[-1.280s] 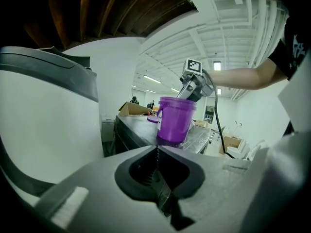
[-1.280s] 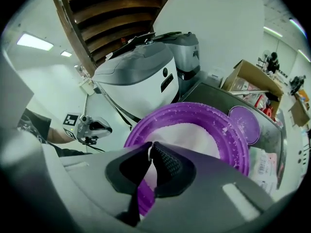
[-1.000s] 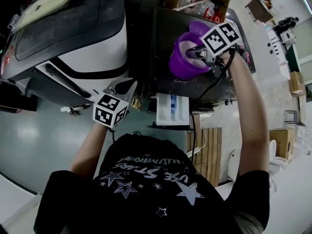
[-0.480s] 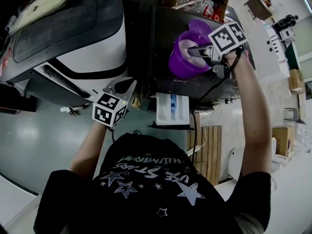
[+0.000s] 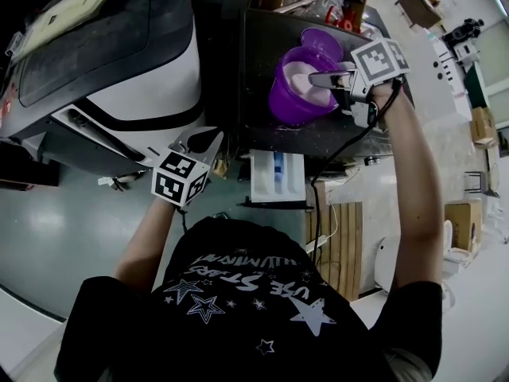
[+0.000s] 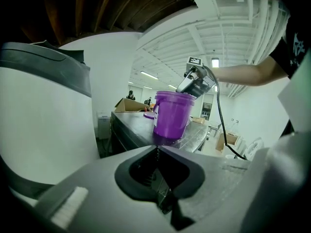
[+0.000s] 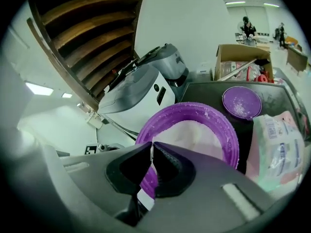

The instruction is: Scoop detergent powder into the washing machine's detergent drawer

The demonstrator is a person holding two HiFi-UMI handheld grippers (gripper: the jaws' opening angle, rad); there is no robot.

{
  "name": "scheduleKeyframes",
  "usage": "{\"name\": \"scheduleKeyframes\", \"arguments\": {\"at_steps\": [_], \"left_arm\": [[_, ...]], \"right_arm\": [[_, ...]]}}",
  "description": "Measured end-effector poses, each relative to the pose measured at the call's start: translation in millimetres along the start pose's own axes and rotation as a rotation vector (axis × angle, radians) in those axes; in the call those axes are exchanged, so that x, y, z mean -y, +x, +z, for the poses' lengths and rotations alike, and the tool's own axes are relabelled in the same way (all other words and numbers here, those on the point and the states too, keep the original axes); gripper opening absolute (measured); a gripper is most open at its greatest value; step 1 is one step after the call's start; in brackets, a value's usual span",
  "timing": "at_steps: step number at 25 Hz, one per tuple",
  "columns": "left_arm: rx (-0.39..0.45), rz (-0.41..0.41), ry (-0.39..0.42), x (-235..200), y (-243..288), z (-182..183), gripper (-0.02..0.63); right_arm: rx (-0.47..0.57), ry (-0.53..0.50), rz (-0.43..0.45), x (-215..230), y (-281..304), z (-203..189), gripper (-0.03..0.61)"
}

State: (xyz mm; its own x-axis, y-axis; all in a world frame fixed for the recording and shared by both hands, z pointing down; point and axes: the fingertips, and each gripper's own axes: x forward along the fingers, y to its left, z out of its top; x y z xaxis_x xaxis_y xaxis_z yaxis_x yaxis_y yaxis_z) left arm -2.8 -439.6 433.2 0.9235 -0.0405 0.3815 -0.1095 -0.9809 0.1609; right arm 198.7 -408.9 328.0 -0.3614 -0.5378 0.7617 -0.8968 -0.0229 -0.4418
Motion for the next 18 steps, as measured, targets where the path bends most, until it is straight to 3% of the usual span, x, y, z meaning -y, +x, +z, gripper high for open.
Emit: {"name": "scheduleKeyframes", "arguments": {"at_steps": [5, 18], "left_arm": [[-0.01, 0.01, -0.002, 8, -1, 0, 0.0], [-0.006, 0.11, -0.047, 34, -7, 1, 0.0]], "right_arm": [[0.119, 0.079, 0.129, -3, -7, 4, 0.037], [0.33, 0.188, 0.351, -13, -44, -6, 0.037]]}}
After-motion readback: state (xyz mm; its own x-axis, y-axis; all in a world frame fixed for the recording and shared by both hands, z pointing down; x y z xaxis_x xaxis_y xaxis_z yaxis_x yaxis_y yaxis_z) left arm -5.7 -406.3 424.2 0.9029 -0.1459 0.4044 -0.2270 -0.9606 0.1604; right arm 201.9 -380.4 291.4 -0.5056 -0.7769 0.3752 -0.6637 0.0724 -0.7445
